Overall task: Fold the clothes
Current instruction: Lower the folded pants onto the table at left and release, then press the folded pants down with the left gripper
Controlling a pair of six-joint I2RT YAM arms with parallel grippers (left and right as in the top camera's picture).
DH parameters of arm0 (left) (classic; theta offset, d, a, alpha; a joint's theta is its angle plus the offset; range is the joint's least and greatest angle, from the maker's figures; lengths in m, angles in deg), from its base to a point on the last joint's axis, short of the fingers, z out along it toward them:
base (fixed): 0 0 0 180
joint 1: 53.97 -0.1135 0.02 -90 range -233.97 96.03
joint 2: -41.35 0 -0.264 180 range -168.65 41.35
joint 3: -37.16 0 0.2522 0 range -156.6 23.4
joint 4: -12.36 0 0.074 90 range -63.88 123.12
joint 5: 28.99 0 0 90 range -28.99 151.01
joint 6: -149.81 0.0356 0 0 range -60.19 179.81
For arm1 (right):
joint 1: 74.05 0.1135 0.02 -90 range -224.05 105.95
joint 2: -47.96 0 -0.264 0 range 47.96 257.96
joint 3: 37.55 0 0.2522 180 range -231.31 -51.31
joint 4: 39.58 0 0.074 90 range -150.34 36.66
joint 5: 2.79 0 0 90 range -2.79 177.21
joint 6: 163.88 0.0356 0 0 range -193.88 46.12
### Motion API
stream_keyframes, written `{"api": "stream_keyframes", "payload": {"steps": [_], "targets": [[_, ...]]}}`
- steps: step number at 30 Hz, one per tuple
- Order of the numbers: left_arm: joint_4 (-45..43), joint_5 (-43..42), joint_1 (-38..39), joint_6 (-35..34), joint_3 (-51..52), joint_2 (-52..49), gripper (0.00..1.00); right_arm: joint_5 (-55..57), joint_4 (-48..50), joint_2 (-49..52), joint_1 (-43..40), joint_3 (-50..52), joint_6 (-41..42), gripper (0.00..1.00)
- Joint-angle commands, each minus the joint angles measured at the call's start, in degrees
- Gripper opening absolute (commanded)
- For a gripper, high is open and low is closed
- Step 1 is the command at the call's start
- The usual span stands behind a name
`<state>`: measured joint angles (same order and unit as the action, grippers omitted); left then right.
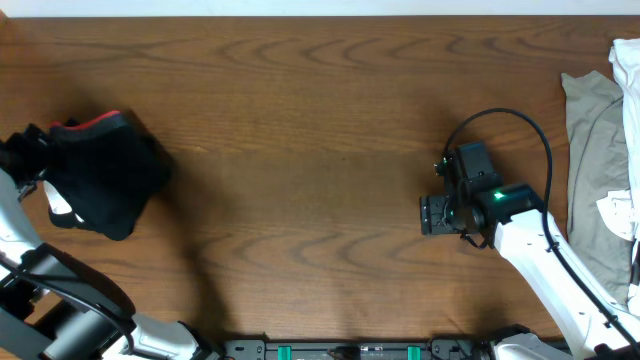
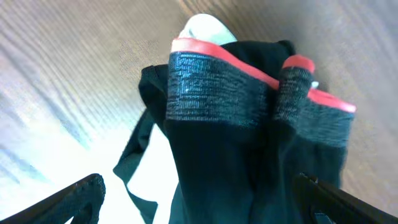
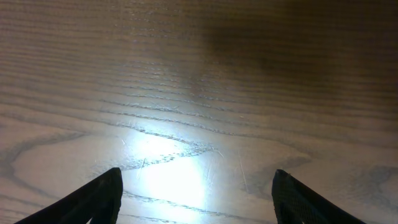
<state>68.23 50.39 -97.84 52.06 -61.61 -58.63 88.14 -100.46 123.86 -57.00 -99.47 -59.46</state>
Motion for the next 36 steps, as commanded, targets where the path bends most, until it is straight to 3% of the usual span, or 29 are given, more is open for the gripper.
{"api": "stream_keyframes", "payload": {"steps": [1,9,13,24,30,36], "targets": [[-1.6,-11.2,-0.2,-1.3,-1.7,0.8,0.98,0.4,-0.1,-0.7,-0.3,-0.2,-0.7,0.75],[-9.3,-43.0,0.0,1.9,-1.7,1.8,0.98,0.4,0.0,-0.6,-0.3,-0.2,-0.7,0.75],[-9.2,-39.3,0.0,1.9,-1.4,1.5,0.98,0.4,0.0,-0.6,-0.3,-0.2,-0.7,0.75],[-10.5,-38.7,0.2,2.1,-1.4,-7.8,0.93,0.1,-0.3,-0.6,-0.3,-0.2,0.2,0.75],[-9.3,-30.4,-2.3,2.1,-1.4,-12.9,0.93,0.1,-1.3,-0.6,-0.3,-0.2,0.1,0.75],[-8.1,-30.4,-3.9,2.1,-1.3,-16.2,0.93,0.2,-1.3,-0.6,-0.3,-0.2,0.1,0.75]]}}
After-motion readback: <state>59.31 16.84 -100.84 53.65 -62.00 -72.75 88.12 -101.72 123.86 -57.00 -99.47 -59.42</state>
